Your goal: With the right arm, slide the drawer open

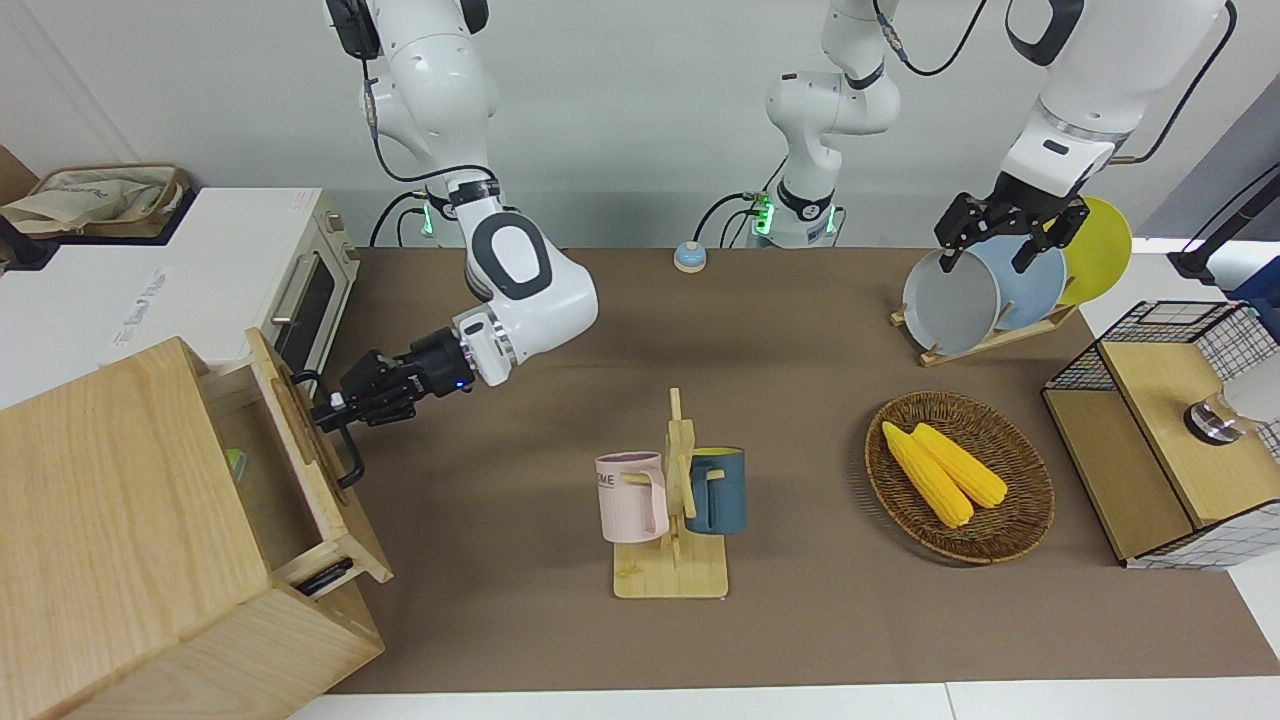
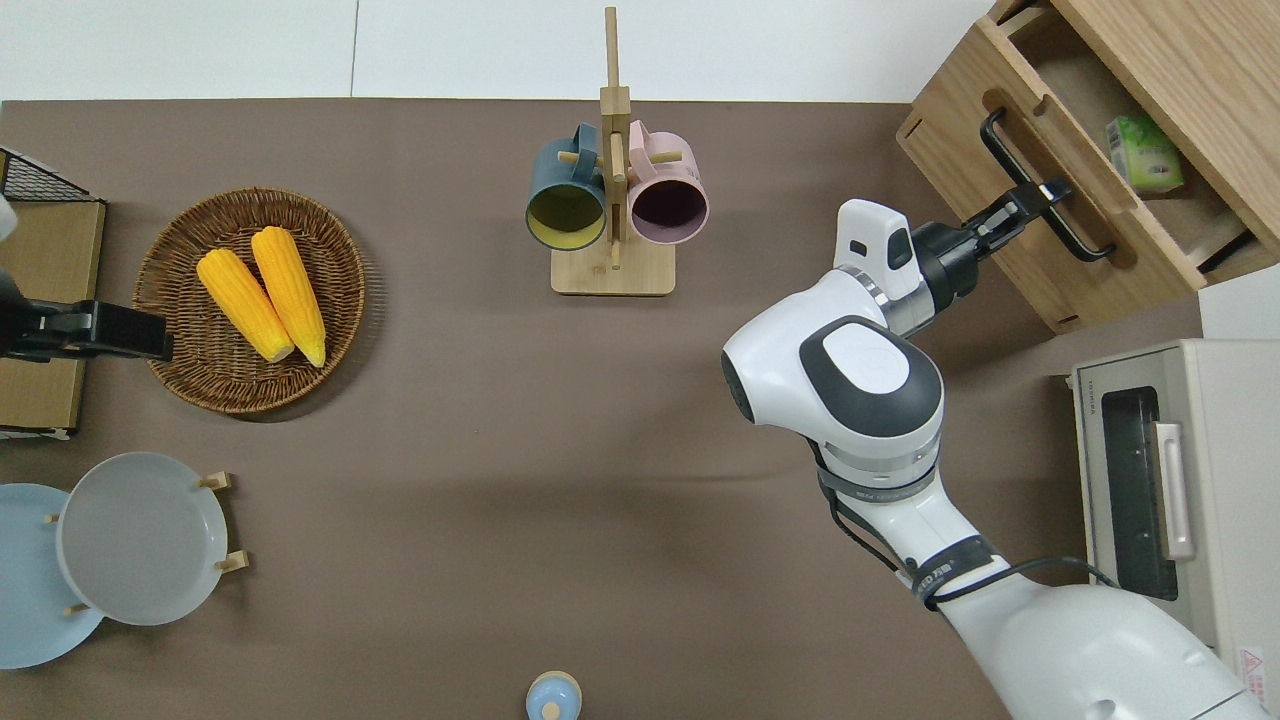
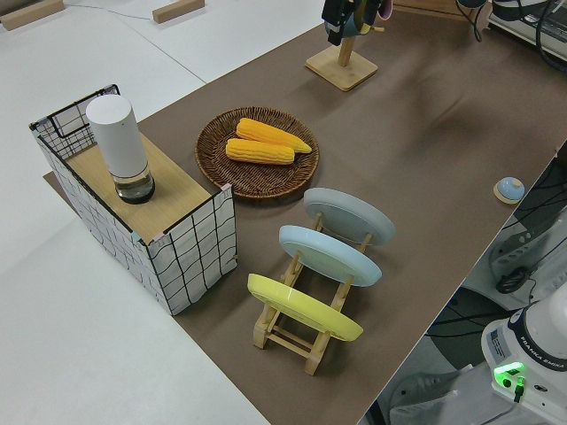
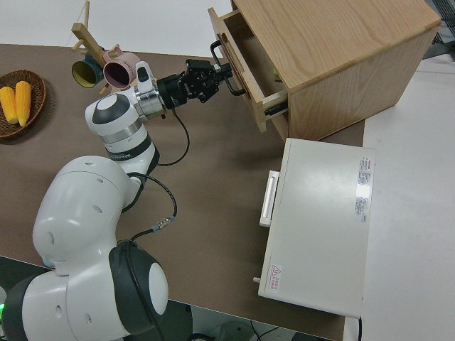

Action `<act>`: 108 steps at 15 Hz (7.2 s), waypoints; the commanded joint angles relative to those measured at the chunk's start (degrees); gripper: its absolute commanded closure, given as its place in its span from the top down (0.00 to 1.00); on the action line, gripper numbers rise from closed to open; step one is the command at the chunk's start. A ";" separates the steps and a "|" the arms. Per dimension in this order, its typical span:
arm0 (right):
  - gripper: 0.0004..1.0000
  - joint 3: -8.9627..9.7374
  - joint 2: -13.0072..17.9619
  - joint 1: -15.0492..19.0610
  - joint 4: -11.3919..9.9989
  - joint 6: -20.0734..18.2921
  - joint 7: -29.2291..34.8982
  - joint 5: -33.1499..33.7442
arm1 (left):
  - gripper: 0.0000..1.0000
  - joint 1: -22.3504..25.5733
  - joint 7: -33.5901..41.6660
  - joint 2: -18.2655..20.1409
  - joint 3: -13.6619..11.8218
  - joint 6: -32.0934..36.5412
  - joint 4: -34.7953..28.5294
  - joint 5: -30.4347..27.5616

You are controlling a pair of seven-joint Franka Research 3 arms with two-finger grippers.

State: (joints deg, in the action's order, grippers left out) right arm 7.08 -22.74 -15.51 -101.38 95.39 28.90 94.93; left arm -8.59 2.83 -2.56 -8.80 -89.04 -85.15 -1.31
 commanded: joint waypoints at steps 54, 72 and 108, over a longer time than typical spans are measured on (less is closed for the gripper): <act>0.98 4.17 -3.45 -19.65 8.83 -18.22 -2.36 -10.38 | 1.00 -0.99 0.51 -0.69 -0.95 -0.08 1.13 0.78; 0.99 4.34 11.83 -9.57 19.38 -13.57 -11.24 -54.01 | 1.00 -0.99 0.51 -0.69 -0.95 -0.08 1.13 0.78; 0.99 1.71 17.56 24.91 19.11 -11.46 -22.22 -95.11 | 1.00 -0.99 0.51 -0.69 -0.95 -0.08 1.13 0.87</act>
State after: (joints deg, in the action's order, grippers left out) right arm 8.54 -4.94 9.07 -81.80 82.20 7.68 0.34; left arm -8.59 2.86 -2.56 -8.80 -89.04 -85.15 -1.31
